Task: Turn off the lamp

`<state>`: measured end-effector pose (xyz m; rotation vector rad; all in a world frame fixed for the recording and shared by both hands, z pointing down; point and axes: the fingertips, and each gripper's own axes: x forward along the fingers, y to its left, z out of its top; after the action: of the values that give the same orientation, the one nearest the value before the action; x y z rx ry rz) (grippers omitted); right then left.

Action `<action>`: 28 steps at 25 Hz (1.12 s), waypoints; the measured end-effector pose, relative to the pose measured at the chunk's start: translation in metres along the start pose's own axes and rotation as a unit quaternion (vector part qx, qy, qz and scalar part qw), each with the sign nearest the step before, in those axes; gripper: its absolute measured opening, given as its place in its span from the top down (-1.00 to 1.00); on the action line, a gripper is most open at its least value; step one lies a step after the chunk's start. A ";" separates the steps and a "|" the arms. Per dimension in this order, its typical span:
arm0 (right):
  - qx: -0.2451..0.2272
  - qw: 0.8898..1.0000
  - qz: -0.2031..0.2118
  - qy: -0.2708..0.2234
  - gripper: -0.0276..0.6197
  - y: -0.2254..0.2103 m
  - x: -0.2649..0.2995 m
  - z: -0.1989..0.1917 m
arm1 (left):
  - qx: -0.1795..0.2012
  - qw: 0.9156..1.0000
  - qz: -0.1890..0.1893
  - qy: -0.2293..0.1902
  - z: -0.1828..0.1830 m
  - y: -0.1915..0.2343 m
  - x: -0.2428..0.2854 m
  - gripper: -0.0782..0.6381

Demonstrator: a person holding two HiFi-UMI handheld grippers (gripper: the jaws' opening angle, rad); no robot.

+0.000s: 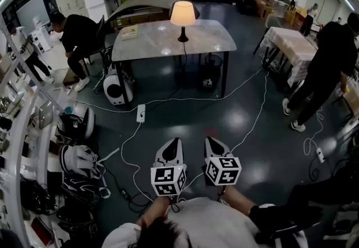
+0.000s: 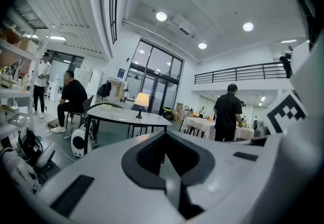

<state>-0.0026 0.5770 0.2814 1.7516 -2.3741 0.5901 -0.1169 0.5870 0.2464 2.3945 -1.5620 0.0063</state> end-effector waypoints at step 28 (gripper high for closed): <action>0.033 0.999 0.008 0.029 0.92 -0.081 0.129 0.036 | -0.013 1.000 0.026 0.003 0.020 0.037 0.153 0.76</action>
<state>0.0373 0.4279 0.3102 1.7177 -2.3572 0.7202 -0.0896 0.4315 0.2592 2.3306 -1.6122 0.0040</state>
